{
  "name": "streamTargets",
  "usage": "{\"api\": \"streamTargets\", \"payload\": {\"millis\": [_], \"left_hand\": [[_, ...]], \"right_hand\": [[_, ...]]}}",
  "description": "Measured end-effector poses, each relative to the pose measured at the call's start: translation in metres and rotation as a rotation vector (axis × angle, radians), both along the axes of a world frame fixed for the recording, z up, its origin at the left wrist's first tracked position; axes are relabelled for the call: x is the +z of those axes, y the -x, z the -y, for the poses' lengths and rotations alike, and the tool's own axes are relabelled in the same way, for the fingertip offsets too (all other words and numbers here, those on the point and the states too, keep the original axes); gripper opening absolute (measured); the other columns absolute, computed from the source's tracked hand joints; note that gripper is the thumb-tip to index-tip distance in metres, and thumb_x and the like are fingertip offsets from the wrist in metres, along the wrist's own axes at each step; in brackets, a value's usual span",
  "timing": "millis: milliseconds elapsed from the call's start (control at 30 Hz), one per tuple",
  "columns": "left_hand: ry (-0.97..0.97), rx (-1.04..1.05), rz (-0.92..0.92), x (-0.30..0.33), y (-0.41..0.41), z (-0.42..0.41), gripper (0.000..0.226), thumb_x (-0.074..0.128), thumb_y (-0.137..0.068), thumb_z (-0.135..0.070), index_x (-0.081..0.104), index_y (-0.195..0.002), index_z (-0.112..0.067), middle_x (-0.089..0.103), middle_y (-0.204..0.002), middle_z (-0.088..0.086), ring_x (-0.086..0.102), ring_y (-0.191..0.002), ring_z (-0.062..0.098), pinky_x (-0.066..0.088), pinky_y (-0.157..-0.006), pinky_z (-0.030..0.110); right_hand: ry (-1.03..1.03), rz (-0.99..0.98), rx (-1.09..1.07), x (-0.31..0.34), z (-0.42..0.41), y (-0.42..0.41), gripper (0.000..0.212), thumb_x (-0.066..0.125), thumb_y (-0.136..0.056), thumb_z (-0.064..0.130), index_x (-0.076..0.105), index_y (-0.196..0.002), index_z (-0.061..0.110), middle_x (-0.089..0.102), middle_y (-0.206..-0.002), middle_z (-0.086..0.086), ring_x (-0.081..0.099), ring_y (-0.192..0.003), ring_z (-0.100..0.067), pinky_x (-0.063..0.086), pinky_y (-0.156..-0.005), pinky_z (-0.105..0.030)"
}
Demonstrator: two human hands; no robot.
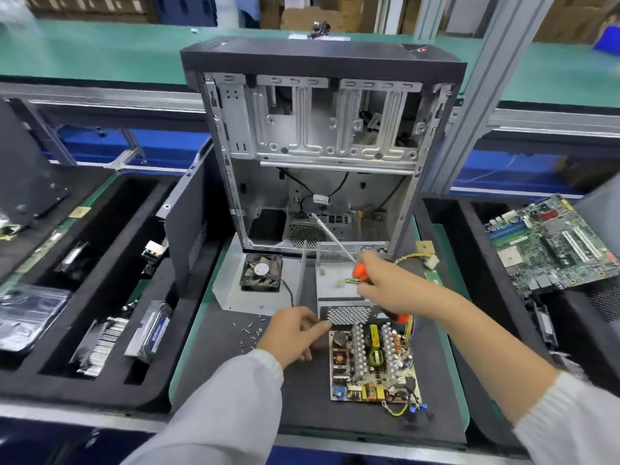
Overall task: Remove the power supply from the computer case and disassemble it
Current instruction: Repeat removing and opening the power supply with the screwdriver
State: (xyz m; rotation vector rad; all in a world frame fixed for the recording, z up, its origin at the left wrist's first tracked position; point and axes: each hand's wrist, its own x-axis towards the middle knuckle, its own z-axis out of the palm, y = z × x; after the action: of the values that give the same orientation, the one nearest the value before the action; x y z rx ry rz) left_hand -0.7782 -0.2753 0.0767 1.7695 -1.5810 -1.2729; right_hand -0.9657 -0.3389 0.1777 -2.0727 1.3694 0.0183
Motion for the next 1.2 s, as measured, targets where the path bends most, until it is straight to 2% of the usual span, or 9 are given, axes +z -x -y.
{"api": "streamTargets", "payload": {"millis": [100, 167, 267, 367, 467, 633, 833, 967, 1200], "left_hand": [[0.01, 0.138, -0.242, 0.016, -0.021, -0.007, 0.015, 0.062, -0.095, -0.021, 0.062, -0.105, -0.009, 0.069, -0.076, 0.01, 0.064, -0.052, 0.015, 0.052, -0.047, 0.025], [0.028, 0.146, -0.403, 0.026, -0.035, -0.014, 0.011, 0.061, -0.095, -0.011, 0.063, -0.105, -0.015, 0.069, -0.088, 0.008, 0.069, -0.074, 0.015, 0.058, -0.063, 0.029], [0.071, 0.035, -0.51, 0.035, -0.055, -0.032, 0.035, 0.064, -0.085, -0.003, 0.063, -0.112, -0.024, 0.071, -0.101, 0.002, 0.066, -0.094, 0.016, 0.054, -0.087, 0.034], [0.079, 0.037, -0.599, 0.039, -0.069, -0.049, 0.051, 0.06, -0.074, -0.001, 0.058, -0.125, -0.011, 0.073, -0.104, 0.005, 0.068, -0.093, 0.018, 0.055, -0.08, 0.031], [0.148, 0.104, -0.562, 0.041, -0.083, -0.064, 0.048, 0.055, -0.08, -0.002, 0.054, -0.126, -0.014, 0.073, -0.091, -0.009, 0.066, -0.08, 0.007, 0.05, -0.069, 0.02], [0.238, 0.241, -0.467, 0.044, -0.111, -0.083, 0.03, 0.05, -0.1, -0.013, 0.056, -0.116, -0.038, 0.073, -0.097, -0.011, 0.066, -0.089, 0.006, 0.054, -0.079, 0.023], [0.248, 0.411, -0.498, 0.052, -0.14, -0.087, 0.012, 0.05, -0.102, -0.026, 0.058, -0.111, -0.022, 0.064, -0.071, -0.004, 0.057, -0.065, 0.011, 0.043, -0.062, 0.023], [0.235, 0.579, -0.567, 0.054, -0.158, -0.086, 0.024, 0.054, -0.1, -0.029, 0.049, -0.096, -0.006, 0.056, -0.056, -0.002, 0.052, -0.048, 0.013, 0.043, -0.047, 0.022], [0.403, 0.801, -0.437, 0.057, -0.197, -0.077, 0.016, 0.055, -0.099, -0.033, 0.065, -0.091, -0.023, 0.066, -0.073, -0.008, 0.061, -0.069, 0.008, 0.05, -0.065, 0.022]], "right_hand": [[0.081, 0.099, 0.03, -0.004, -0.024, -0.033, 0.009, 0.049, -0.097, 0.019, 0.043, -0.101, 0.013, 0.049, -0.09, 0.001, 0.049, -0.083, -0.019, 0.034, -0.067, -0.029], [0.141, 0.212, 0.003, -0.006, -0.041, -0.055, 0.018, 0.056, -0.095, 0.024, 0.048, -0.108, 0.015, 0.054, -0.092, 0.005, 0.05, -0.085, -0.015, 0.031, -0.067, -0.025], [0.191, 0.357, -0.014, -0.011, -0.064, -0.088, 0.023, 0.066, -0.089, 0.027, 0.055, -0.109, 0.021, 0.052, -0.092, 0.012, 0.049, -0.086, -0.007, 0.032, -0.068, -0.013], [0.192, 0.455, -0.095, -0.013, -0.084, -0.119, 0.025, 0.074, -0.081, 0.024, 0.063, -0.103, 0.027, 0.047, -0.088, 0.013, 0.048, -0.082, 0.005, 0.033, -0.074, -0.003], [0.211, 0.55, -0.189, -0.01, -0.096, -0.144, 0.027, 0.077, -0.077, 0.022, 0.069, -0.103, 0.024, 0.059, -0.092, 0.011, 0.056, -0.086, 0.0, 0.042, -0.078, -0.011], [0.174, 0.625, -0.162, -0.009, -0.103, -0.175, 0.025, 0.07, -0.084, 0.02, 0.065, -0.103, 0.037, 0.066, -0.092, 0.018, 0.06, -0.089, 0.0, 0.048, -0.079, -0.016], [0.215, 0.602, -0.061, -0.018, -0.092, -0.207, 0.01, 0.063, -0.09, 0.027, 0.063, -0.09, 0.037, 0.059, -0.094, 0.013, 0.054, -0.089, 0.007, 0.039, -0.072, -0.006], [0.186, 0.612, 0.002, -0.021, -0.079, -0.235, 0.012, 0.055, -0.095, 0.032, 0.063, -0.086, 0.034, 0.062, -0.09, 0.009, 0.055, -0.084, 0.004, 0.04, -0.07, -0.01], [0.204, 0.657, 0.116, -0.02, -0.07, -0.287, 0.015, 0.053, -0.096, 0.031, 0.067, -0.099, 0.028, 0.057, -0.092, 0.011, 0.054, -0.083, 0.004, 0.041, -0.072, -0.009]]}}
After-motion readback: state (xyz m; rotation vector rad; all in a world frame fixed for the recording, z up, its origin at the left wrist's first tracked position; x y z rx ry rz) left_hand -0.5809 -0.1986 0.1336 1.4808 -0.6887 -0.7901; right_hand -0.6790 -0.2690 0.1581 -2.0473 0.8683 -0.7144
